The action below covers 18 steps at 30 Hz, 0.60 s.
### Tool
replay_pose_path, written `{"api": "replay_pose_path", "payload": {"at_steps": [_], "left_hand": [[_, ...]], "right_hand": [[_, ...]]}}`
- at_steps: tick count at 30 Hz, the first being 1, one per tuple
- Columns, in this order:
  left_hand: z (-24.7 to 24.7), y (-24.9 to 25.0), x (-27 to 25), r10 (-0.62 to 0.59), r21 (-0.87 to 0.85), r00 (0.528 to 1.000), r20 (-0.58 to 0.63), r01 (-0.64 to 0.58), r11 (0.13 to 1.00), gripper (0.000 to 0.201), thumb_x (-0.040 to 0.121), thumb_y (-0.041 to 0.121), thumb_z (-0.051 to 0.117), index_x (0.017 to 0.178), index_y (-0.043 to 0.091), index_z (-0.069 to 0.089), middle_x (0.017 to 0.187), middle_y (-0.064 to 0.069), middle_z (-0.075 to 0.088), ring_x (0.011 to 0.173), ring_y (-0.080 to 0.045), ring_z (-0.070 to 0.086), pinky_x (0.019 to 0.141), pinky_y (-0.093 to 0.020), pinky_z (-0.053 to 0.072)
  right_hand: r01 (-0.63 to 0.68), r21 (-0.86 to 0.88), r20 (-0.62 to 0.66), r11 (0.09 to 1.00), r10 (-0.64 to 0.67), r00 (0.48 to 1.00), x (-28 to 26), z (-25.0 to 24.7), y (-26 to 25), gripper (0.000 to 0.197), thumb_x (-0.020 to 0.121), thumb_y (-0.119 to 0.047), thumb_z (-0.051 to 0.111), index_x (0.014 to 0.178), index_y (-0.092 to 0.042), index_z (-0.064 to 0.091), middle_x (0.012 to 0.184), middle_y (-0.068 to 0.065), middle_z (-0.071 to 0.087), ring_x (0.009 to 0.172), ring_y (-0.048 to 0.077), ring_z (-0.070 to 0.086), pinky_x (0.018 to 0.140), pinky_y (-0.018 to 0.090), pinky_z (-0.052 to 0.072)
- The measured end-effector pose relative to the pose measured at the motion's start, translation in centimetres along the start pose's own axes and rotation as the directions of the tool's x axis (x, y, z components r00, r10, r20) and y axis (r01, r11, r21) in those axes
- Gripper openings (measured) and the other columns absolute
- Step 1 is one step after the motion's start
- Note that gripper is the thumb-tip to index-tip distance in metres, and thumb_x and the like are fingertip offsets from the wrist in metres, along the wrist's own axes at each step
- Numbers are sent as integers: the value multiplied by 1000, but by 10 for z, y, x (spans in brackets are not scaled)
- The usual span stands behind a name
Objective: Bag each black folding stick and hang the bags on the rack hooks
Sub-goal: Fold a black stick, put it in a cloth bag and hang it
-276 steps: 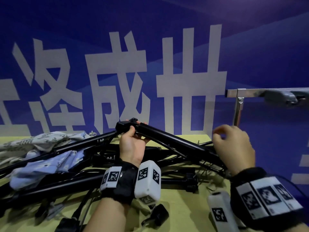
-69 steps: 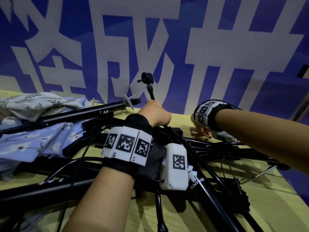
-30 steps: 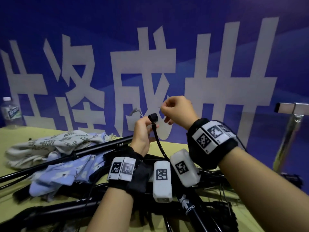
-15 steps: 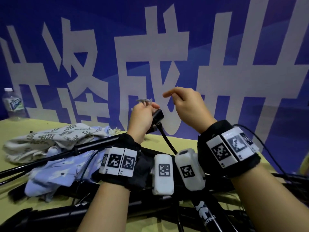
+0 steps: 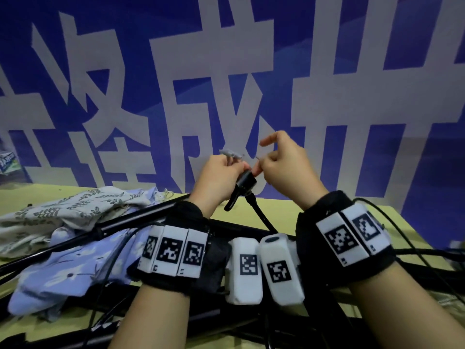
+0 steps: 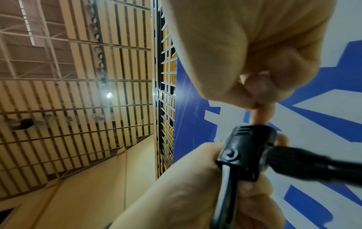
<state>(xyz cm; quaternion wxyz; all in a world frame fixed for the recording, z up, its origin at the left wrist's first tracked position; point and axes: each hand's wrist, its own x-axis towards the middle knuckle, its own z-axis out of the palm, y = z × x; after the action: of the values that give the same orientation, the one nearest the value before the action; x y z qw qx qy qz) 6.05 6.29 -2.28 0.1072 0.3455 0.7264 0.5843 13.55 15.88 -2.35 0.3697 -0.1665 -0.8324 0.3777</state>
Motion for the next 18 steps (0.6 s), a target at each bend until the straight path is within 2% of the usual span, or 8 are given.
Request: {"api": "replay_pose_path", "payload": {"at_steps": [1, 3, 5, 8, 11, 13, 15, 18], "left_hand": [[1, -1, 1, 4, 21, 1000, -6, -4, 1000, 16, 92, 14, 54, 82, 9, 65, 87, -14, 65, 85, -29, 64, 83, -41, 52], [1, -2, 2, 7, 65, 1000, -19, -6, 998, 17, 92, 17, 56, 94, 6, 68, 89, -12, 66, 81, -23, 63, 76, -35, 52], [0, -4, 5, 5, 87, 1000, -23, -3, 996, 18, 93, 17, 56, 98, 5, 67, 88, -9, 66, 82, -20, 63, 73, -32, 51], [0, -6, 5, 20, 121, 1000, -23, -17, 993, 15, 92, 15, 55, 94, 7, 68, 85, -7, 66, 82, -19, 62, 69, -29, 51], [-1, -6, 5, 36, 175, 999, -25, -31, 984, 15, 91, 18, 57, 86, 10, 69, 85, -10, 69, 83, -23, 65, 75, -37, 52], [-2, -6, 5, 44, 197, 999, -14, -40, 980, 17, 91, 20, 58, 78, 13, 67, 75, -5, 66, 73, -19, 62, 64, -31, 48], [-3, -5, 3, 56, 217, 998, -5, -54, 975, 20, 91, 22, 58, 72, 15, 65, 64, 2, 62, 60, -10, 57, 54, -21, 40], [-3, -3, 1, 76, 205, 997, 7, -76, 976, 23, 91, 22, 57, 69, 18, 63, 61, 4, 60, 56, -6, 54, 52, -19, 37]], "right_hand": [[-29, 3, 24, 1000, 29, 999, 1, 0, 2, 19, 94, -6, 40, 107, -20, 40, 96, 10, 63, 62, 13, 50, 51, 21, 37], [-47, 39, 49, 998, 45, 998, 1, 1, 4, 15, 94, -6, 36, 104, -17, 38, 85, 6, 54, 59, 12, 42, 51, 23, 32], [-51, 88, 69, 995, 45, 997, 1, 1, 4, 16, 92, -1, 32, 95, -17, 35, 77, 2, 44, 59, 12, 35, 53, 25, 29], [-81, 137, 118, 987, 65, 991, 0, 3, 2, 20, 92, 0, 29, 87, -20, 29, 78, 3, 38, 57, 11, 31, 51, 24, 27], [-88, 166, 117, 982, 69, 991, 0, 6, 2, 25, 94, -3, 30, 79, -23, 27, 82, 7, 39, 57, 11, 30, 50, 24, 28], [-91, 175, 118, 980, 71, 990, 1, 8, 1, 25, 94, -3, 32, 78, -23, 27, 81, 6, 39, 58, 12, 30, 52, 27, 28], [-100, 176, 132, 979, 77, 988, 0, 9, 0, 22, 94, -4, 34, 80, -20, 28, 75, 4, 36, 57, 12, 29, 52, 28, 27], [-113, 170, 156, 979, 86, 984, -1, 9, -1, 10, 96, -7, 37, 92, -11, 29, 71, 1, 35, 56, 12, 30, 52, 27, 27]]}}
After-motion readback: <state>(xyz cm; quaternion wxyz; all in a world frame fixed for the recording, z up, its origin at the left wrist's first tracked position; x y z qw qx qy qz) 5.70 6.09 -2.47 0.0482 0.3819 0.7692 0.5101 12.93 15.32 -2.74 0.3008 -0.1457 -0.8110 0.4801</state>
